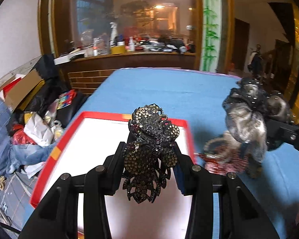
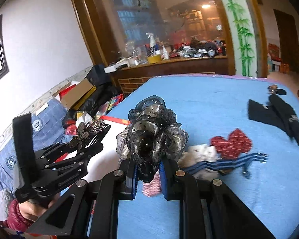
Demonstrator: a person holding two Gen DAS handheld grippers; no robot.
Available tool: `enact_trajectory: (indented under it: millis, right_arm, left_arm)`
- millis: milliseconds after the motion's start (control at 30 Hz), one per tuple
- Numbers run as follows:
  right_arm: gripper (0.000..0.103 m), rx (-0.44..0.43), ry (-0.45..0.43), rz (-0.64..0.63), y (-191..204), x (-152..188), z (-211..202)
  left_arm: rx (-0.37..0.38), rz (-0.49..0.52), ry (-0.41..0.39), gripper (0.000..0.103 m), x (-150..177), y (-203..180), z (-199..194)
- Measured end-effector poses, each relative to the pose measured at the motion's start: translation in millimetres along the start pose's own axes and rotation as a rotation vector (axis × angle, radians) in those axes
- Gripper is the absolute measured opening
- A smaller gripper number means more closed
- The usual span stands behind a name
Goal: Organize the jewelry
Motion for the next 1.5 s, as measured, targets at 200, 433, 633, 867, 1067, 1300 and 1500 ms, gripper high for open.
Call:
enact_trajectory:
  millis: [200,433,633,867,1067,1300,1500]
  right_arm:
    - [0.020,-0.028,0.040,-0.026,36,-10,34]
    - [0.020,-0.033,0.101,-0.044,67,-13,81]
    - [0.020,-0.008,0.148,-0.055,80,-7,123]
    - [0.021,0.040,0.194,-0.071,76,1,154]
    - [0.022,0.062,0.222,-0.053,65,1,167]
    - [0.024,0.073,0.252,-0.041,62,6,178]
    - [0.034,0.080,0.255,-0.044,62,10,177]
  left_arm:
    - [-0.057,-0.014,0.038,0.042,-1,40,18]
    - [-0.089,-0.049,0.091,0.042,5,79,42]
    - [-0.103,-0.069,0.131,0.042,11,96,58]
    - [-0.094,-0.076,0.161,0.042,16,97,72]
    - [-0.083,-0.073,0.181,0.042,18,98,80]
    - [-0.091,-0.063,0.179,0.042,19,98,81]
    - [-0.090,-0.062,0.182,0.043,19,98,81]
Point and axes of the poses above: each gripper's, at about its wrist camera, not at the fingertips, and z roughly the way its jaws point, y to its left, x to its underside, the point moved 3 cm from there along z, roughly the way its jaws point, and after that the axes turned 8 degrees about z, right-handed, at the moved point
